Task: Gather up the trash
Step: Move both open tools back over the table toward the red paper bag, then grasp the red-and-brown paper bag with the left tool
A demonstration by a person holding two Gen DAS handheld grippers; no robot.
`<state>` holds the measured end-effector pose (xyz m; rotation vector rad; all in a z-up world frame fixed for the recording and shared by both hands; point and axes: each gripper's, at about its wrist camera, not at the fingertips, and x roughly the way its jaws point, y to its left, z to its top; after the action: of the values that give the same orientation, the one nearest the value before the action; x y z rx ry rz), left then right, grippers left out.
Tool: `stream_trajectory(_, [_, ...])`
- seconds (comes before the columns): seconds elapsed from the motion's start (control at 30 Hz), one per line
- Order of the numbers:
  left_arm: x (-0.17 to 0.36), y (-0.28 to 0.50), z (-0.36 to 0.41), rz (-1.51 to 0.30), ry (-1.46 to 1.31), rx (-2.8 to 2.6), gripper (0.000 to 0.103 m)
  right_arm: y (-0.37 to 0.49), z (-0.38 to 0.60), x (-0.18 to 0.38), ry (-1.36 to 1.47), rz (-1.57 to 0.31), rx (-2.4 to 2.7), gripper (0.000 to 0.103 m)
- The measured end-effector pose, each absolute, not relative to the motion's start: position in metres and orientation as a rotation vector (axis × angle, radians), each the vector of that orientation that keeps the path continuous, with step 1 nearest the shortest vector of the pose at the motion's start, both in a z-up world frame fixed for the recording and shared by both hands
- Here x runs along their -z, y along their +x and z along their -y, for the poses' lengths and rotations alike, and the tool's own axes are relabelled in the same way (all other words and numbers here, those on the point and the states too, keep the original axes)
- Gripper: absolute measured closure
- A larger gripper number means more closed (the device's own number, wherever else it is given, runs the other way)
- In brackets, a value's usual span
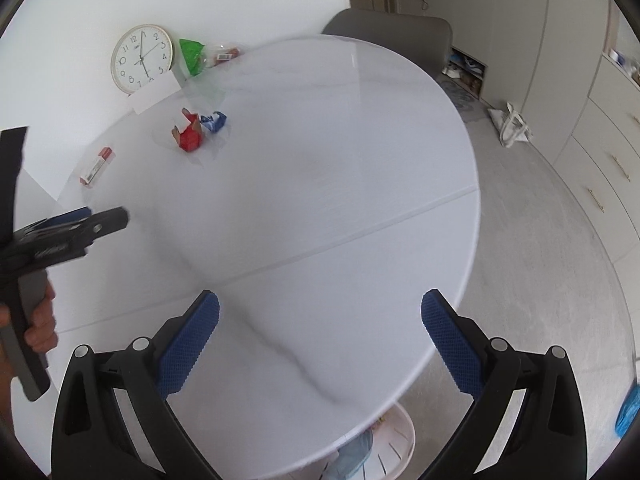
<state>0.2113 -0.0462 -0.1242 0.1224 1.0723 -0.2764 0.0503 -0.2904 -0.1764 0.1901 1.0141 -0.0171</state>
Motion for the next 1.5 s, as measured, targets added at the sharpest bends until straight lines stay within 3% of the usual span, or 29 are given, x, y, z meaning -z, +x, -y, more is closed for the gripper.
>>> stream_trajectory(0.43, [0.195,0.398,0.049,-1.086,0.062,0.118,0.008,0.173,0.268,0.2,0.148,-1.049,-0.035,0.003])
stream_trajectory(0.83, [0.228,0.456,0.026,-1.091,0.059,0.031,0.009,0.243,0.252,0.217,0.139,-1.072,-0.101,0.003])
stream_trajectory(0.97, [0.233,0.465,0.016,-1.104,0.045,0.032,0.037,0.27,0.236,0.22,0.111,-1.07,-0.149,0.003])
stream_trajectory(1.1, [0.23,0.468,0.008,-1.081,0.069,0.069,0.054,0.305,0.217,0.225,0.11,-1.065,-0.214,0.003])
stream_trajectory(1.23, [0.221,0.463,-0.01,-1.066,0.057,0.093,0.061,0.351,0.188,0.232,0.084,-1.06,-0.269,0.003])
stream_trajectory(1.43, [0.198,0.435,-0.042,-1.025,0.038,0.097,0.061,0.415,0.132,0.263,0.025,-1.111,-0.301,0.003])
stream_trajectory(1.5, [0.191,0.423,-0.049,-1.012,0.049,0.104,0.061,0.424,0.119,0.272,-0.005,-1.117,-0.293,0.012])
